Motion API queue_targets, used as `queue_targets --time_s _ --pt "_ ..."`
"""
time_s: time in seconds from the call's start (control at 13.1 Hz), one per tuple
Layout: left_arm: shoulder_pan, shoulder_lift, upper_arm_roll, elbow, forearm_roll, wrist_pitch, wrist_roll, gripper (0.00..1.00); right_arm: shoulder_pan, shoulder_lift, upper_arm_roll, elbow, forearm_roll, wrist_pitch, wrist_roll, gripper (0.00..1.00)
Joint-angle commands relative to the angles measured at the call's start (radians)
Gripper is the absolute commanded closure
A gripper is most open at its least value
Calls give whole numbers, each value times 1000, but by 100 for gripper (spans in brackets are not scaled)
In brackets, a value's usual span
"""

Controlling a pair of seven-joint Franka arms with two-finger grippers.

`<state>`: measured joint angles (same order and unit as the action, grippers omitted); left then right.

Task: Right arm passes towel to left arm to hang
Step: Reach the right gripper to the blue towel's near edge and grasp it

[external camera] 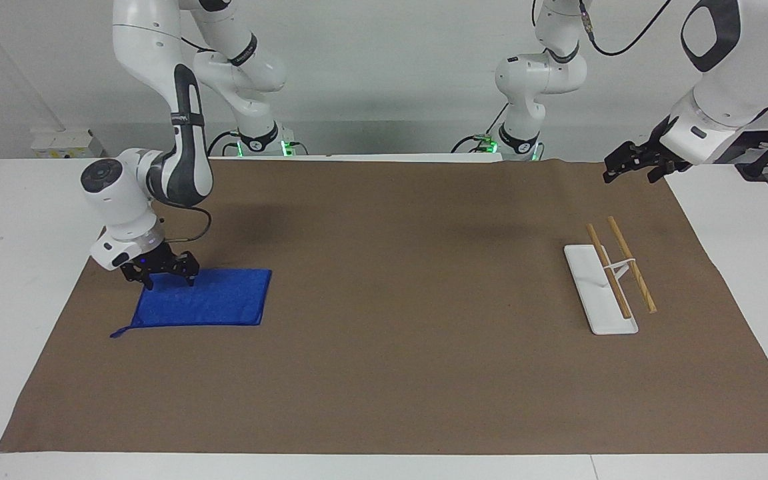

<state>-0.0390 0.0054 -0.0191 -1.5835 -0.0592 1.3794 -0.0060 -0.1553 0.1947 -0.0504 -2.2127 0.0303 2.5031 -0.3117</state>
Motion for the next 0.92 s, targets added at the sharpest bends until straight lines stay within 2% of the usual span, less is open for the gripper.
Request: queue_targets --time_s 0.0,0.15,0.54,0.84 --pt "-5 -21 4 -23 21 15 -9 0 -9 0 14 -4 33 19 -23 9" --pt "-5 -21 4 -23 21 15 -9 0 -7 43 15 39 33 17 -36 10" --pt "-5 -21 4 -23 21 15 -9 0 -10 81 17 68 31 19 -147 14" --pt "-5 -21 4 -23 21 15 -9 0 -10 81 17 62 33 19 -147 29"
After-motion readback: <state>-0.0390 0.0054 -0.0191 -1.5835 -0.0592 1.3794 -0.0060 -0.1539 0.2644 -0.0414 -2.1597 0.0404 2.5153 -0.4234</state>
